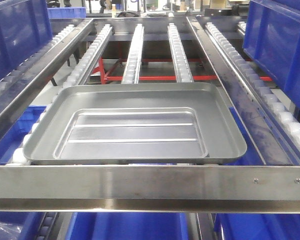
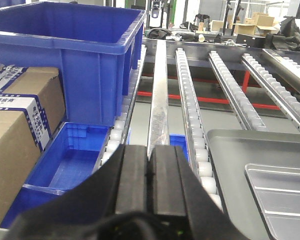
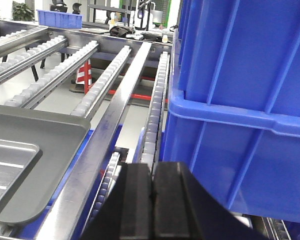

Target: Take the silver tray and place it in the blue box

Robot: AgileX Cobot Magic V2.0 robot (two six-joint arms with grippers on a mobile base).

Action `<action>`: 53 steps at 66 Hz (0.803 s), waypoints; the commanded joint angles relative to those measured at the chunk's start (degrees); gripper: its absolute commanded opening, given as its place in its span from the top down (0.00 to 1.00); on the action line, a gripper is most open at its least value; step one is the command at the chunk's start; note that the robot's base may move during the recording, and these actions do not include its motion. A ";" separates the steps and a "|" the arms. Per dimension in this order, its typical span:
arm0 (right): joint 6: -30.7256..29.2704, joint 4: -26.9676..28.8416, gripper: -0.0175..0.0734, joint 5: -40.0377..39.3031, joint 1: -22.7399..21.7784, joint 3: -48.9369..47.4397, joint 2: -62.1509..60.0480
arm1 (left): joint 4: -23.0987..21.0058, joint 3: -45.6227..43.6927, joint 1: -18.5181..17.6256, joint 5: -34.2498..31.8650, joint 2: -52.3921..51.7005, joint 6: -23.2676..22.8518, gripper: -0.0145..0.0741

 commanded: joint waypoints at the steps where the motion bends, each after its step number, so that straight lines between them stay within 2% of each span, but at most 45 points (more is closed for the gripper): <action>1: -0.49 0.07 0.75 -5.13 -0.14 0.10 -1.18 | -0.35 -0.19 -0.36 -4.46 -0.93 -0.54 0.94; 53: -0.55 0.07 0.75 -6.13 -0.14 0.00 -1.18 | -0.35 -0.33 -0.36 -4.83 -0.93 -0.54 0.94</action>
